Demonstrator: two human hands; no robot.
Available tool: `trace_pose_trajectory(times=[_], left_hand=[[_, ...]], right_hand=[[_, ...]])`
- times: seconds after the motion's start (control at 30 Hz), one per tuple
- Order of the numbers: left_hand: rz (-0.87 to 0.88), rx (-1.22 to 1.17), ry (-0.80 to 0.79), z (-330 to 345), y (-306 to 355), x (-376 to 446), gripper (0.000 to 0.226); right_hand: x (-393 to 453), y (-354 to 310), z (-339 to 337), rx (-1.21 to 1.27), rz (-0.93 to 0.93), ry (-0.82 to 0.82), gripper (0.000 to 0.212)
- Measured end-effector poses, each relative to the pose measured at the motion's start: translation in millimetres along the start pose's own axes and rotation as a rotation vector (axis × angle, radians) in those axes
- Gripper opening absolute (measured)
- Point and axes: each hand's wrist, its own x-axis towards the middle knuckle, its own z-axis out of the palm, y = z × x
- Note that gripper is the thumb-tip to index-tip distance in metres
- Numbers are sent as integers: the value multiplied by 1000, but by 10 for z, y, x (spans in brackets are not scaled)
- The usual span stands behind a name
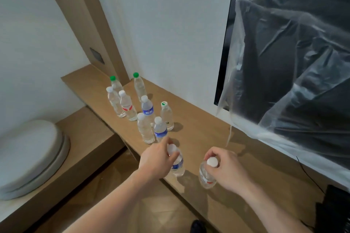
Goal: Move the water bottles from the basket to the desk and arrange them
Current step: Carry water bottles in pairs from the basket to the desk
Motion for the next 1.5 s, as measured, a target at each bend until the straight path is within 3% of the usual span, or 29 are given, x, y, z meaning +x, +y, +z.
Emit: trace_pose_trajectory(times=[0.17, 0.4, 0.77, 0.87, 1.03, 1.2, 1.5], left_hand=[[-49, 51, -18, 92, -4, 581, 27], [41, 136, -87, 106, 19, 1178, 32], [339, 217, -260, 137, -234, 1648, 37], [418, 202, -290, 54, -339, 1650, 38], [523, 161, -292, -292, -479, 1500, 52], [733, 40, -225, -753, -469, 1268, 46], [1149, 19, -289, -958, 282, 353, 48]], right_hand=[[515, -110, 117, -47, -5, 16, 15], [971, -218, 286, -53, 123, 49, 13], [1039, -410, 568, 21, 392, 100, 12], [959, -511, 594, 6, 444, 100, 23], [723, -850, 610, 14, 451, 125, 47], [141, -1222, 447, 27, 453, 241, 58], [-1560, -1220, 339, -40, 619, 521, 67]])
